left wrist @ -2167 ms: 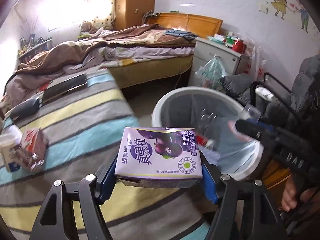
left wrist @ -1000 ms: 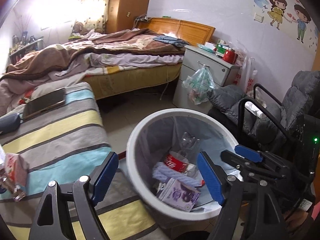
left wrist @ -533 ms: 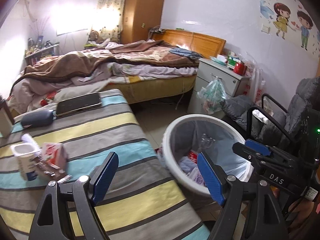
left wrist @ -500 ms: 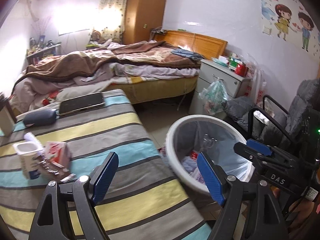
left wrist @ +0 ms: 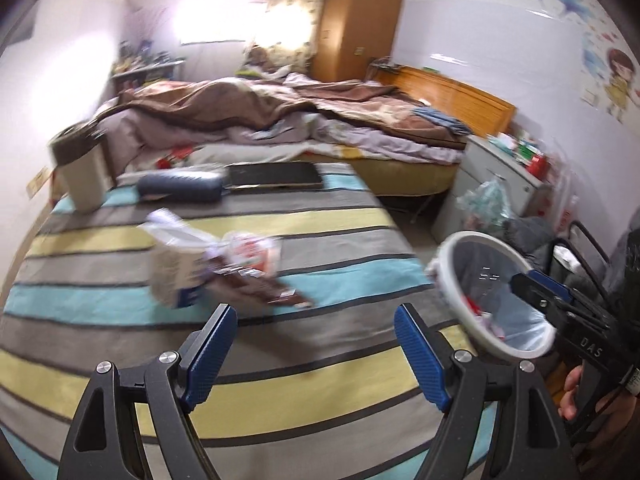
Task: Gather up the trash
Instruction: 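Withdraw both grippers from the bin back toward the remaining bedspread trash, then grasp the brown snack wrapper with the right gripper while the left gripper approaches the yogurt cup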
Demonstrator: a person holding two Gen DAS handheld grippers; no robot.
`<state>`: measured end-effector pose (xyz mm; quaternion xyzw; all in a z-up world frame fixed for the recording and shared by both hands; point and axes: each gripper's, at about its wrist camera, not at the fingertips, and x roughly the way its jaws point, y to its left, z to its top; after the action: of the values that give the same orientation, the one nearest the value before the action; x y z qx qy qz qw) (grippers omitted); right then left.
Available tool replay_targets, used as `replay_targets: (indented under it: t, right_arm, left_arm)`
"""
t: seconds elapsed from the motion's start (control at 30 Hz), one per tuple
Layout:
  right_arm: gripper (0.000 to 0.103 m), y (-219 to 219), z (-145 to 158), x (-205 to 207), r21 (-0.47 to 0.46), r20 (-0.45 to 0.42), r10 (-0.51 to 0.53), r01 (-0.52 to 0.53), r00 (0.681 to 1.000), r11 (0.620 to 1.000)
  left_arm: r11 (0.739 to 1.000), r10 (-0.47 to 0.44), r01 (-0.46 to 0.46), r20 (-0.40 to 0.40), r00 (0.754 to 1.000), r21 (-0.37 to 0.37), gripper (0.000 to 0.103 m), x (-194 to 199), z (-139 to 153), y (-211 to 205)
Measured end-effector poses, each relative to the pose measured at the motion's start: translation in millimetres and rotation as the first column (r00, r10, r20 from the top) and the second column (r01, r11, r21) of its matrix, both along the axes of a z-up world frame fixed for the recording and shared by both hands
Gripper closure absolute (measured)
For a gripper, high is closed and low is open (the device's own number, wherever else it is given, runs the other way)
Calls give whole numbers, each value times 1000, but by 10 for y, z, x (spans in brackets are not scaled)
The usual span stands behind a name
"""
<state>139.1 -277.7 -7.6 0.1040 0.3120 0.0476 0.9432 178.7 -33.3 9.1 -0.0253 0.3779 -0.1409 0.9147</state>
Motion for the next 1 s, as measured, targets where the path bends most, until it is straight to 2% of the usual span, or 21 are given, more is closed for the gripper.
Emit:
replay_targets:
  t: [0.17, 0.37, 0.43, 0.47, 0.6, 0.67, 0.73, 0.77, 0.8, 0.87, 1.0]
  right_arm:
    - [42, 254, -40, 96, 34, -12, 67, -66, 998, 997]
    - [42, 642, -12, 164, -53, -3, 147, -147, 989, 988]
    - [42, 781, -14, 201, -80, -16, 178, -179, 984, 981]
    - [42, 823, -15, 209, -86, -21, 192, -193, 981, 977]
    - [42, 1056, -18, 288, -105, -29, 258, -260, 966, 960]
    - [42, 1135, -19, 316, -105, -32, 281, -283, 959, 953]
    - [42, 1190, -35, 369, -92, -38, 297, -300, 954, 950]
    - [42, 1221, -43, 398, -87, -41, 304, -306, 952, 948]
    - [42, 1264, -61, 415, -87, -43, 310, -312, 950, 946]
    - [42, 1344, -70, 450, -92, -44, 327, -330, 944, 940]
    - [42, 1499, -112, 550, -92, -60, 353, -357, 934, 929]
  left_arm:
    - [999, 40, -40, -15, 999, -3, 22, 21, -80, 354]
    - [994, 108, -108, -31, 994, -2, 23, 88, -149, 772]
    - [993, 118, -118, -29, 993, 16, 29, 98, -162, 852]
    - [993, 119, -118, -28, 993, 18, 32, 106, -168, 905]
    - [995, 96, -97, -32, 995, -32, 32, 157, -180, 1082]
    - [994, 110, -111, -20, 994, -17, 32, 192, -187, 1153]
    - [995, 98, -98, -10, 995, -14, 23, 236, -184, 1228]
    - [996, 86, -86, -19, 996, -9, 10, 257, -193, 1236]
    - [997, 76, -76, -26, 997, 2, 2, 276, -201, 1226]
    - [997, 74, -73, -29, 997, 14, 2, 310, -220, 1255]
    - [995, 98, -99, -37, 995, -34, 2, 387, -247, 1370]
